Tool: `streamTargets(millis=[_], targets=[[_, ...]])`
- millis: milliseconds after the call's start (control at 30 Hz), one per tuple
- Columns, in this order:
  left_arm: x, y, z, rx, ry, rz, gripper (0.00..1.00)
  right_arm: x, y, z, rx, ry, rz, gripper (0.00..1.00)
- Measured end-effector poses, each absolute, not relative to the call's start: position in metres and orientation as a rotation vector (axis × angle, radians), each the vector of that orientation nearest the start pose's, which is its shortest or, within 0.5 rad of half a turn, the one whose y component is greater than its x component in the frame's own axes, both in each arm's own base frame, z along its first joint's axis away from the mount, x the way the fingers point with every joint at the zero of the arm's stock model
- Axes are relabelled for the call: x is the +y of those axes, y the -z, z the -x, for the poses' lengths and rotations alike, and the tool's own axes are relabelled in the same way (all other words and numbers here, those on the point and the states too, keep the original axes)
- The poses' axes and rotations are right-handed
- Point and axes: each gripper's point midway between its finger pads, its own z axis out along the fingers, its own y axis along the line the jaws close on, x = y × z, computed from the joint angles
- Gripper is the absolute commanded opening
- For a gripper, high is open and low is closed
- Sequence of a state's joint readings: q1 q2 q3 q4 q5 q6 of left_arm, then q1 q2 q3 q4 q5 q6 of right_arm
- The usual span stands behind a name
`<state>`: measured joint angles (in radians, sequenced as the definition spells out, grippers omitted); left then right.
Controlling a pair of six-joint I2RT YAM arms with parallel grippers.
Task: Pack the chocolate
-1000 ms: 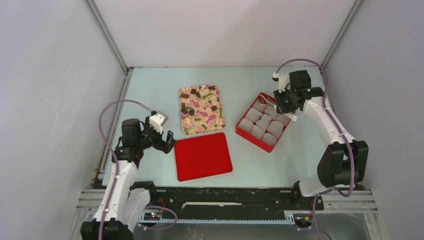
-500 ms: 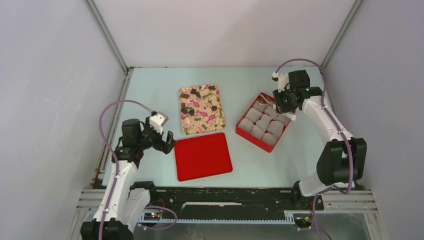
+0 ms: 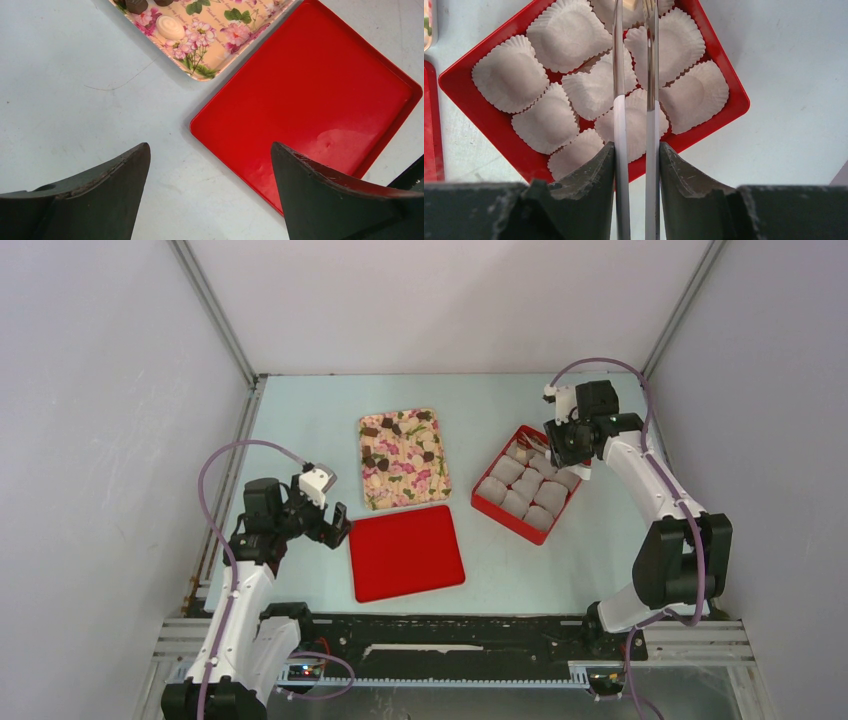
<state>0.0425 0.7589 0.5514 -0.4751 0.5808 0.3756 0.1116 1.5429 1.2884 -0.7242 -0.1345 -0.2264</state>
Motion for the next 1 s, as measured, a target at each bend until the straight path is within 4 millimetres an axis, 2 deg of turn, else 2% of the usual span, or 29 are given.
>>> streamTargets(millis=[333,400,500,667,767,867,1000], targets=[[-0.074,-0.129,-0.237,2.054,0.414,-0.653,0.93,0.056,-0.146,-0.365,2.494,-0.118,0.478,0.34],[-0.074,-0.129,-0.237,2.055,0.414,-0.653,0.93,0.056,-0.152,-0.362,2.483,-0.105,0.484,0.33],[-0.073,-0.129,-0.237,2.055,0.413,-0.652,0.92,0.065,-0.173,-0.353,2.427,-0.098,0.517,0.32],[-0.070,-0.128,-0.239,2.063,0.387,-0.640,0.92,0.102,-0.217,-0.327,2.271,-0.174,0.656,0.30],[-0.065,-0.128,-0.241,2.073,0.353,-0.618,0.92,0.134,-0.227,-0.312,2.196,-0.239,0.790,0.29],[-0.059,-0.128,-0.243,2.077,0.311,-0.602,0.92,0.164,-0.218,-0.301,2.177,-0.279,0.928,0.29],[-0.051,-0.132,-0.241,2.074,0.253,-0.583,0.93,0.200,-0.185,-0.290,2.209,-0.296,1.113,0.29]])
